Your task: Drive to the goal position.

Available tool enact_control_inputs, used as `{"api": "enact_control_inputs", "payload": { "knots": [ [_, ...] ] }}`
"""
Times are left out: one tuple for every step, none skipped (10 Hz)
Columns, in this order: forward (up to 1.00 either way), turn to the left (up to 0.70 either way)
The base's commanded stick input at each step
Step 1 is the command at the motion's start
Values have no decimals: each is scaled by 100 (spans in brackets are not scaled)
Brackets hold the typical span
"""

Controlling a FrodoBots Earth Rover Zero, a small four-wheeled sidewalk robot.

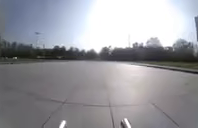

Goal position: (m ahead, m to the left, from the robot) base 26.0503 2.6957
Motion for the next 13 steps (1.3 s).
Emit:
{"api": "enact_control_inputs", "payload": {
  "knots": [
    [100,0],
    [100,0],
    [100,0],
    [100,0],
    [100,-18],
    [100,-37],
    [100,-33],
    [100,-37],
    [100,-38],
    [100,-17],
    [100,0],
    [100,2],
    [100,10]
  ]
}}
